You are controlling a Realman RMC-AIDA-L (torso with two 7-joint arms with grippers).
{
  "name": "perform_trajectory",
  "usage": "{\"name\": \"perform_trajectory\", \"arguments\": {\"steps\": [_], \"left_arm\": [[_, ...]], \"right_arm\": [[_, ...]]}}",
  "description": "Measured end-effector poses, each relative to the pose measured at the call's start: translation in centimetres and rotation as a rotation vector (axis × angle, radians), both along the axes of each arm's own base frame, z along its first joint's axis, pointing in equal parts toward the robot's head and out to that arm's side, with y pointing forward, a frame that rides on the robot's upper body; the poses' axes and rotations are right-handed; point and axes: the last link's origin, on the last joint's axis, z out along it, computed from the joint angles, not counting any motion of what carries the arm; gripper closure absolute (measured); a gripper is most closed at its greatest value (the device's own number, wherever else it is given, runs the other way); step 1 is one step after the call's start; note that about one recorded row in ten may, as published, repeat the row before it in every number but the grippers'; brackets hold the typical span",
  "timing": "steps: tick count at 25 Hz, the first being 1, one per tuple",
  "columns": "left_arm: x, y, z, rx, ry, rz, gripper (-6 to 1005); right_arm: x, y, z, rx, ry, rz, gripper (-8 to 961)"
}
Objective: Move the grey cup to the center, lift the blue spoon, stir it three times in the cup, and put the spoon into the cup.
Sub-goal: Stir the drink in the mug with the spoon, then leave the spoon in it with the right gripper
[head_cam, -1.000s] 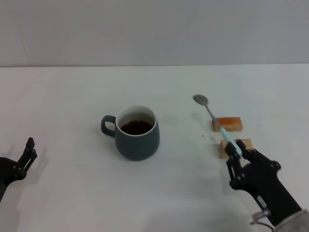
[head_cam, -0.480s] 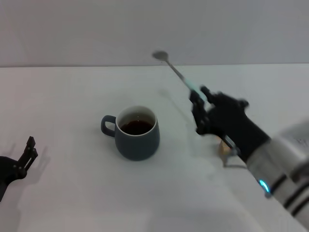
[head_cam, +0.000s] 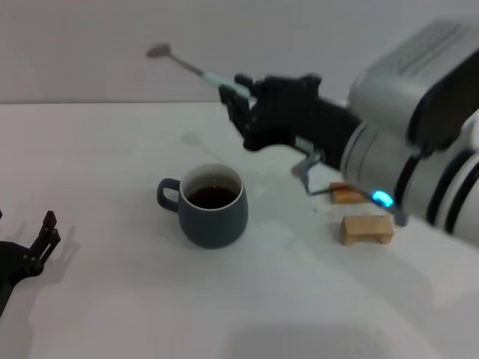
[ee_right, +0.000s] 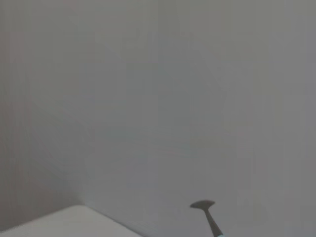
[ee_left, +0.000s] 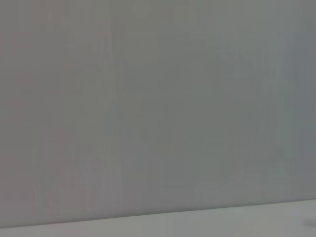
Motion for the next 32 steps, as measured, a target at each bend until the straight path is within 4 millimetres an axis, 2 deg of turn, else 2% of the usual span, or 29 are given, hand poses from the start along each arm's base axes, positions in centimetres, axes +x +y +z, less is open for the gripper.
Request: {"name": "perform_trajectory", "arguments": {"steps": [4,12,23,32], "left_arm": [[-0.1,0.1,0.1,0.004,0.002,0.003,144],[0.3,1.0,0.1,0.0,0.009,-0.013,144],[0.2,1.5,0.3,-0.003,0.019,-0.007,144],[0.2,1.5,0.3,-0.003,0.019,-0.007,145]], "right_arm": [[-1.9,0.0,3.5,-0.082,-0.027,-0.026,766],[-2.5,0.1,6.0,-0.209,-0.158,-0.099,763],[-1.8,0.6,6.5,-0.272,-0.32,-0.228,758],[-1.6,0.1,5.7,-0.323,-0.366,-0.261,754]]}}
